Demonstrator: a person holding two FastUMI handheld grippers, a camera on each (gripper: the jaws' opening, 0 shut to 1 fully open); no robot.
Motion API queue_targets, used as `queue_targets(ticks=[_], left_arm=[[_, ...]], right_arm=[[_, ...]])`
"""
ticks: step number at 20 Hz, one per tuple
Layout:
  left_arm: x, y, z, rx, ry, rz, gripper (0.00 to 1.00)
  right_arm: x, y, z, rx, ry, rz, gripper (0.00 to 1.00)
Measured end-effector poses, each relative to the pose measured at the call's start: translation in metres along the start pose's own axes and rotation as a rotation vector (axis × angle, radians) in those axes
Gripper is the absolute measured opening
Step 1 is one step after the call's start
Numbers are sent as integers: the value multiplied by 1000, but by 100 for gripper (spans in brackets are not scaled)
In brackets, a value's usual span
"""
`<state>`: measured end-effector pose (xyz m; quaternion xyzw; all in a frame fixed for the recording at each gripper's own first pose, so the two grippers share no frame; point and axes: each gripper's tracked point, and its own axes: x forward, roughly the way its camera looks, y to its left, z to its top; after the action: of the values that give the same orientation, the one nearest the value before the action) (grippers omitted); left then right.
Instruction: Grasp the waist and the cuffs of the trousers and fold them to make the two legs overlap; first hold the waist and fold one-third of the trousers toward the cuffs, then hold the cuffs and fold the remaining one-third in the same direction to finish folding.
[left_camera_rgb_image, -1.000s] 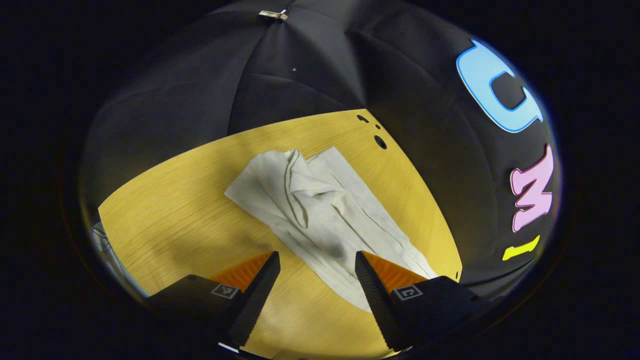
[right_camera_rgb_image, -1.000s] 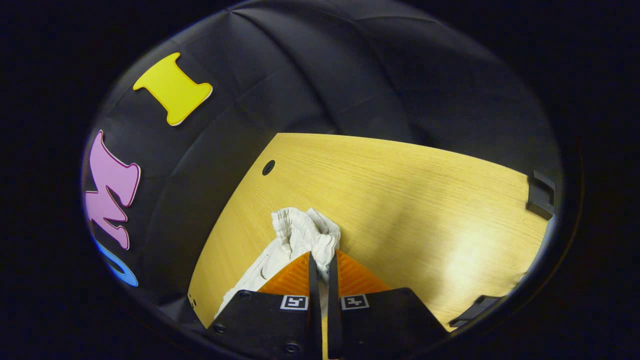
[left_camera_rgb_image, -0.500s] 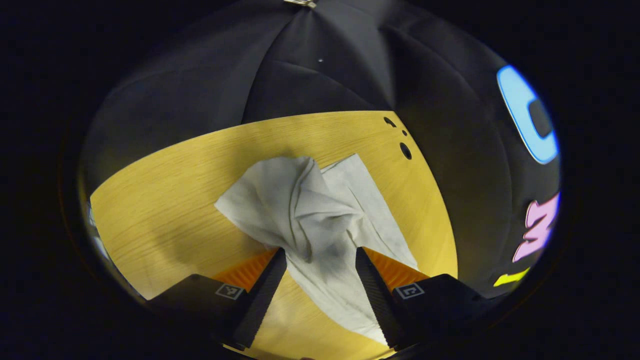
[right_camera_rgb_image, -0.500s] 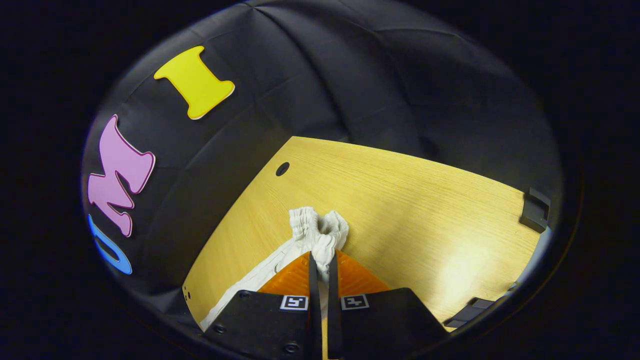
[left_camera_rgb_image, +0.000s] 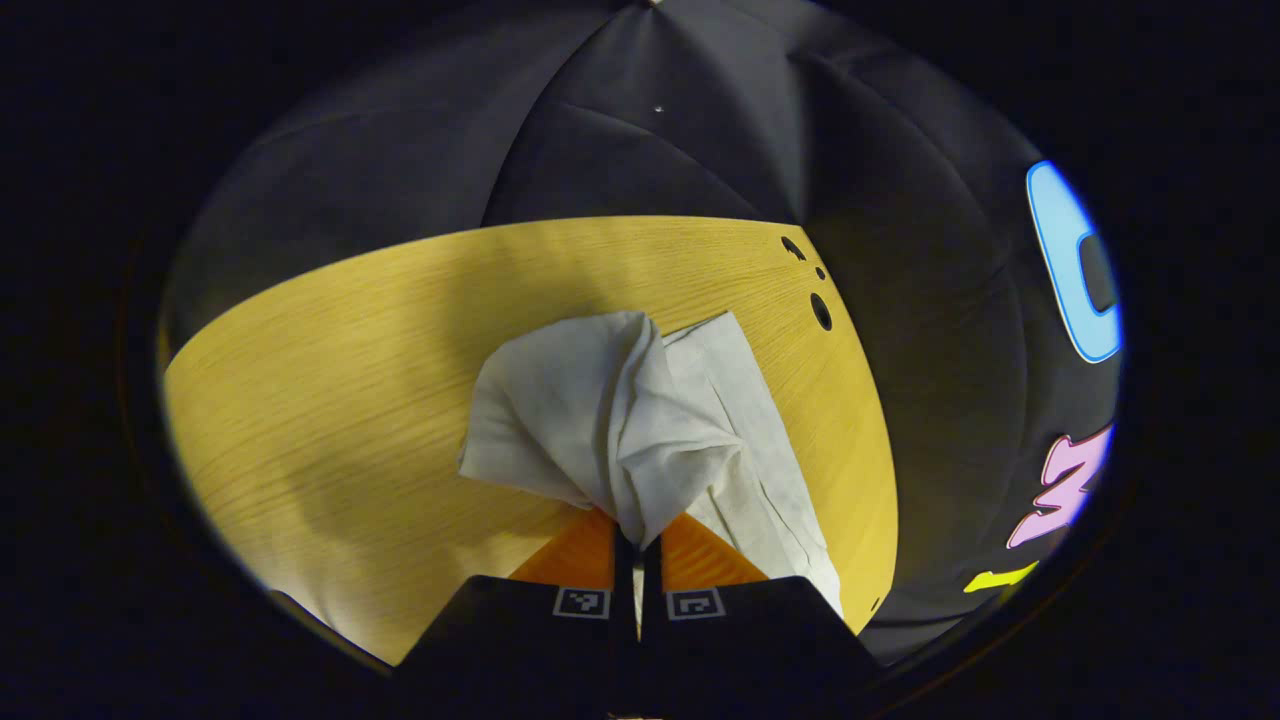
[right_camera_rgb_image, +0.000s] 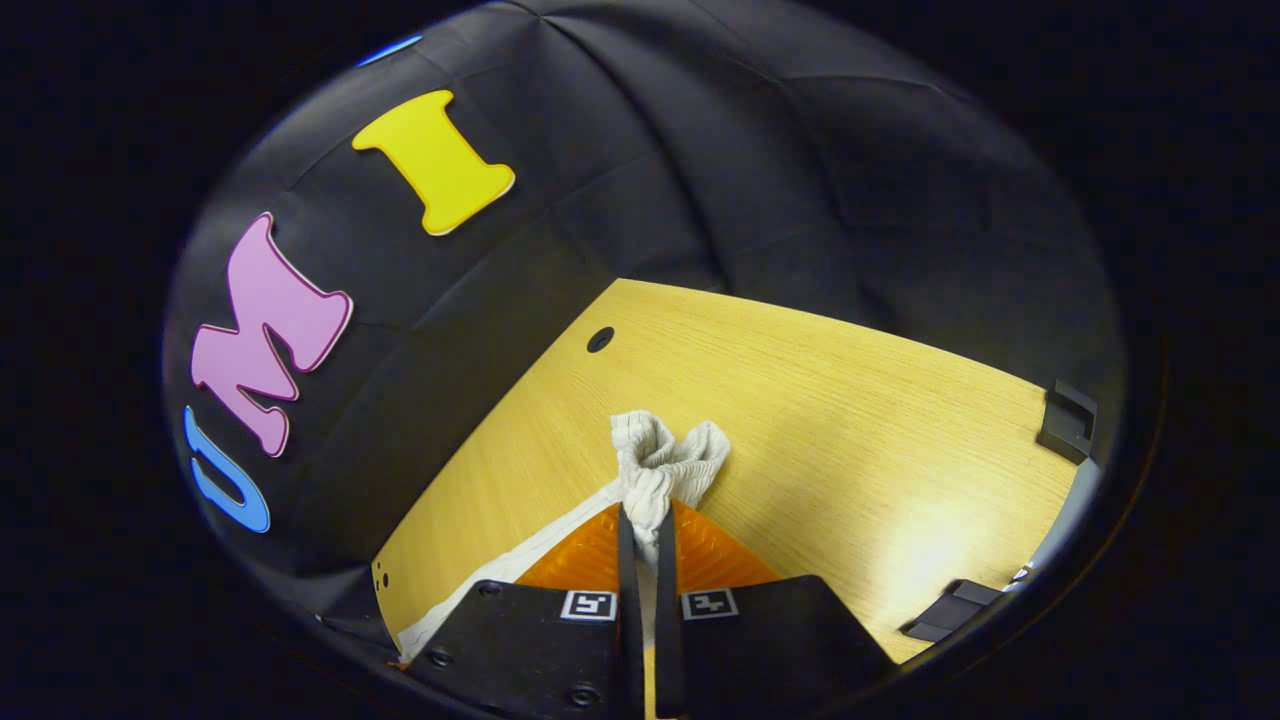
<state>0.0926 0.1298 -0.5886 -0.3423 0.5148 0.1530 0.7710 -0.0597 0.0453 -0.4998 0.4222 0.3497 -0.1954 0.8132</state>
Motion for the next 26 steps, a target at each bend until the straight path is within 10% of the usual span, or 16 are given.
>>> queue_targets(ticks=[9, 15, 26], left_arm=[[-2, 1, -24, -7, 31, -46, 6], [-6, 6, -31, -13, 54, -77, 6], [-7, 7, -29, 12, 77, -101, 7]], right_arm=[[-34, 133, -14, -202, -58, 210, 8], [-42, 221, -106, -406, 52, 370, 9], [-4, 208, -262, -740, 357, 381, 9]])
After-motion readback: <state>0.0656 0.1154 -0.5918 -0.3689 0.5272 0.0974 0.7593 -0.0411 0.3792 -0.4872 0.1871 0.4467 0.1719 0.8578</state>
